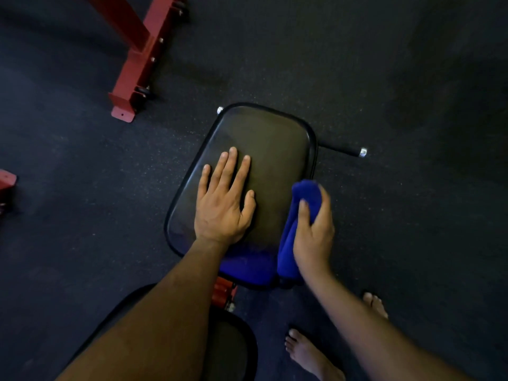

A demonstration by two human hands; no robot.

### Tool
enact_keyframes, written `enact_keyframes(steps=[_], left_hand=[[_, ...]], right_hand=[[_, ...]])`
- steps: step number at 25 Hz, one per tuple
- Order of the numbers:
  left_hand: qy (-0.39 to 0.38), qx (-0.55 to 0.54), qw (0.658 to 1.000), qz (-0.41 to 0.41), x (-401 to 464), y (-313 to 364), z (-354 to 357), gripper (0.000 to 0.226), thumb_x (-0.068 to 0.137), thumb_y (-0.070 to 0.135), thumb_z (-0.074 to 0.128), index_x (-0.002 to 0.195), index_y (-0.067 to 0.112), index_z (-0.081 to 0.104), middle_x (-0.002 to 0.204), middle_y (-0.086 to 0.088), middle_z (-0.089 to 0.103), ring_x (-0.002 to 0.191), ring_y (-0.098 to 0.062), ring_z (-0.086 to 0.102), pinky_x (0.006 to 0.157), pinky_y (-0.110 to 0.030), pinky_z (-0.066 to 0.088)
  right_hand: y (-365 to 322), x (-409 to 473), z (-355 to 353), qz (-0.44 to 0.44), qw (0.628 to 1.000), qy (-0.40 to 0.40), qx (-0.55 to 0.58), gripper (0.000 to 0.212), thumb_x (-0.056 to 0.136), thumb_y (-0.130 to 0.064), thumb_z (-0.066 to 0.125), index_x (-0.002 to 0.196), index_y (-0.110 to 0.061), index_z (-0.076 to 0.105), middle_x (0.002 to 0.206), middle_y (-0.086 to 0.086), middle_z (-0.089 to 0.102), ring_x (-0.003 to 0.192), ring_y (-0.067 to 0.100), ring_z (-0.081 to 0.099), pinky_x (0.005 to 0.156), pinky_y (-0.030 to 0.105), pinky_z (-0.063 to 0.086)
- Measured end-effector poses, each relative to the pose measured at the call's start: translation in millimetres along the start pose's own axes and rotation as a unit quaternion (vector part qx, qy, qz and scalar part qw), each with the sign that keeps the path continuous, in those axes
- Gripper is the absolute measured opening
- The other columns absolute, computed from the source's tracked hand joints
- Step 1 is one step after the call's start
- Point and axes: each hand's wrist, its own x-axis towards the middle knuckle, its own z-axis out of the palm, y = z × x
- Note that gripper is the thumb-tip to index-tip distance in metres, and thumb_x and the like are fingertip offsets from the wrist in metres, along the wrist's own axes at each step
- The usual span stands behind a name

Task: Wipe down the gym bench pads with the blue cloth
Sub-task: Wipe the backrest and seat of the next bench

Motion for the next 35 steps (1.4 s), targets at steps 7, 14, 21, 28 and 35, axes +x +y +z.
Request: enact_keyframes(steps=[7,14,21,28,35], left_hand=[[0.007,0.008,1.000,0.006,1,-1,1,0.065,0.100,0.044,0.034,0.159,0.018,0.034,0.169,-0.009,0.023,0.157,-0.023,0.019,0.126,-0.052,0.015],[0.014,0.007,1.000,0.005,2,0,0,0.064,0.100,0.044,0.035,0.158,0.016,0.037,0.167,-0.011,0.027,0.155,-0.026,0.024,0.124,-0.054,0.019],[0.001,-0.002,1.000,0.008,0,-5,0,0.065,0.100,0.045,0.034,0.159,0.018,0.034,0.168,-0.011,0.025,0.156,-0.026,0.023,0.125,-0.053,0.017],[-0.005,0.004,1.000,0.004,1,-6,0,0.066,0.099,0.044,0.037,0.159,0.018,0.034,0.168,-0.009,0.024,0.156,-0.023,0.020,0.126,-0.052,0.015],[-0.052,0.008,0.999,-0.011,2,-1,-9,0.066,0.102,0.046,0.035,0.162,0.021,0.027,0.170,-0.007,0.019,0.158,-0.022,0.015,0.128,-0.048,0.009]], right_hand=[[-59,197,11,-0.046,0.978,-0.143,-0.143,0.032,0.098,-0.034,0.055,0.126,-0.020,0.060,0.119,0.002,0.067,0.112,0.022,0.060,0.098,0.035,0.045],[-33,117,-6,-0.008,0.997,-0.072,-0.022,0.048,0.098,-0.039,0.054,0.142,-0.023,0.048,0.136,-0.002,0.060,0.124,0.012,0.056,0.108,0.030,0.041],[-13,-21,20,0.030,0.997,0.050,-0.042,0.054,0.100,-0.039,0.041,0.151,-0.026,0.029,0.155,0.001,0.041,0.141,0.014,0.040,0.114,0.020,0.031],[-61,151,24,-0.219,0.940,-0.048,-0.256,0.047,0.101,-0.027,0.045,0.147,-0.016,0.042,0.148,0.003,0.048,0.129,0.024,0.048,0.107,0.039,0.042],[-86,159,-4,-0.398,0.865,-0.176,-0.251,0.051,0.098,-0.011,0.049,0.148,-0.011,0.041,0.153,0.010,0.040,0.137,0.023,0.041,0.114,0.025,0.031]])
